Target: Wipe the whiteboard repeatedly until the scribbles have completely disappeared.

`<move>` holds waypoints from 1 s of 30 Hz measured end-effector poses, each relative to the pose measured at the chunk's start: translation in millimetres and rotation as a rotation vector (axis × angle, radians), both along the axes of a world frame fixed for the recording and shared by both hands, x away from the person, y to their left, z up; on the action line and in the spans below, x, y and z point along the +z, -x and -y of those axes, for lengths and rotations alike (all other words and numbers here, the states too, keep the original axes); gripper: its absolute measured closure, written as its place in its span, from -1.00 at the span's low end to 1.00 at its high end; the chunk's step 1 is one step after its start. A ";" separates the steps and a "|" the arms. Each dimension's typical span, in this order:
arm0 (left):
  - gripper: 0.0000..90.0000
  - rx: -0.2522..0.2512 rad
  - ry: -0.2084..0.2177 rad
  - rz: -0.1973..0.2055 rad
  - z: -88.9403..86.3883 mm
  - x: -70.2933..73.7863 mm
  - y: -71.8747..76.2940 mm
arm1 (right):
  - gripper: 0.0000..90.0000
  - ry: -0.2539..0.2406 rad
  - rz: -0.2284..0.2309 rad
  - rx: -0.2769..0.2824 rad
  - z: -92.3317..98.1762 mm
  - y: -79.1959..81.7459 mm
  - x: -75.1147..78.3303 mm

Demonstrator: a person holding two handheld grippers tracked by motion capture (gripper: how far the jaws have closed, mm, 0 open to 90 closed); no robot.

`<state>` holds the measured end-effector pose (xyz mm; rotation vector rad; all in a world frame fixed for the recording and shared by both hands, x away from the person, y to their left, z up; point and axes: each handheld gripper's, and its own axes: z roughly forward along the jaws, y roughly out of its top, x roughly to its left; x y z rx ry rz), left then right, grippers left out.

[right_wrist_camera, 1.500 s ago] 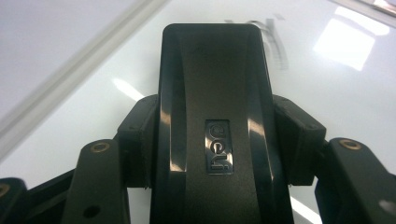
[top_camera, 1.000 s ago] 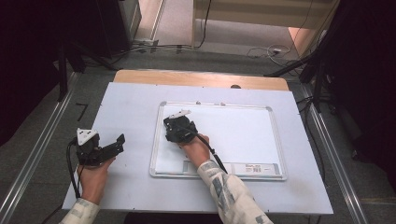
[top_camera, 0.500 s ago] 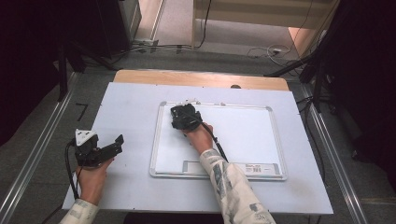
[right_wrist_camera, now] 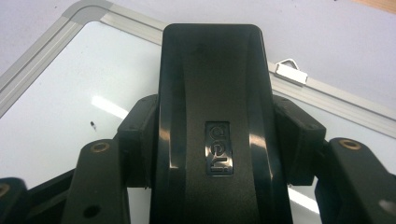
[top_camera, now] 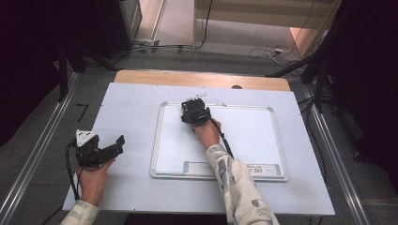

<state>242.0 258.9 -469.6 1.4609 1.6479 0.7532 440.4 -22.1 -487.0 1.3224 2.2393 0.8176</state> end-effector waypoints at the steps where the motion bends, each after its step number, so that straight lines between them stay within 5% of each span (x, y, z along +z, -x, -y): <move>1: -0.77 -0.002 0.000 0.001 0.1 -0.1 -0.5 | -0.16 0.001 0.005 0.004 -1.7 -0.6 -0.3; 17: -0.77 -0.005 0.000 -0.002 -0.5 -0.7 -2.5 | -0.16 -0.003 0.005 0.117 -42.4 22.3 -2.1; 22: -0.77 -0.005 0.000 -0.002 -0.2 -0.9 -2.7 | -0.17 0.001 0.003 0.153 -35.6 30.6 -2.1; 30: -0.77 -0.007 -0.001 0.000 -0.5 -0.5 -2.3 | -0.16 -0.004 0.000 0.090 -3.0 23.0 -1.4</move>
